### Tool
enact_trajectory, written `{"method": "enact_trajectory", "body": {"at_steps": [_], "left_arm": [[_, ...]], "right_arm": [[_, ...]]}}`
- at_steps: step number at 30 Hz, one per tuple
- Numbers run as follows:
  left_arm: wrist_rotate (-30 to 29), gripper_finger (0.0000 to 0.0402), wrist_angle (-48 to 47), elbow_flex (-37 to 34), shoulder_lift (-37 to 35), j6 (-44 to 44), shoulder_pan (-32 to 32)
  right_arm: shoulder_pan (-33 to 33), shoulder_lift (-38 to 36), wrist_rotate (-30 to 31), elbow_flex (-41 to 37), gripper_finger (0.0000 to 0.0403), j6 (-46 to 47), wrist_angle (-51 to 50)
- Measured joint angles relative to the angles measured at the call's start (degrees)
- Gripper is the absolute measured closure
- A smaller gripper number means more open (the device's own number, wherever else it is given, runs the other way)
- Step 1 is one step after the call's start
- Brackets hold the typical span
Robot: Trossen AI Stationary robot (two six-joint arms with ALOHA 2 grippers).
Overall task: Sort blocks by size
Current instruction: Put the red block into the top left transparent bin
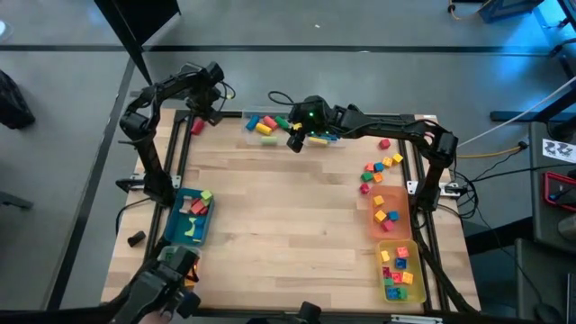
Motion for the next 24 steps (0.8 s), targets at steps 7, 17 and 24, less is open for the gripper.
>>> {"method": "enact_trajectory", "body": {"at_steps": [7,17,24], "left_arm": [[-2.5,0.0192,2.8,0.0,1.1,-5.9,-0.4],[-4.9,0.0198,2.6,0.0,3.5,-2.7,-0.8],[-7.5,0.0199,2.6,0.0,6.4,0.2,-1.1]], "right_arm": [[0.0,0.0,0.0,0.0,0.0242,0.0,-0.5],[0.0,0.0,0.0,0.0,0.0242,0.0,-3.7],[0.0,0.0,0.0,0.0,0.0242,0.0,-3.7]]}}
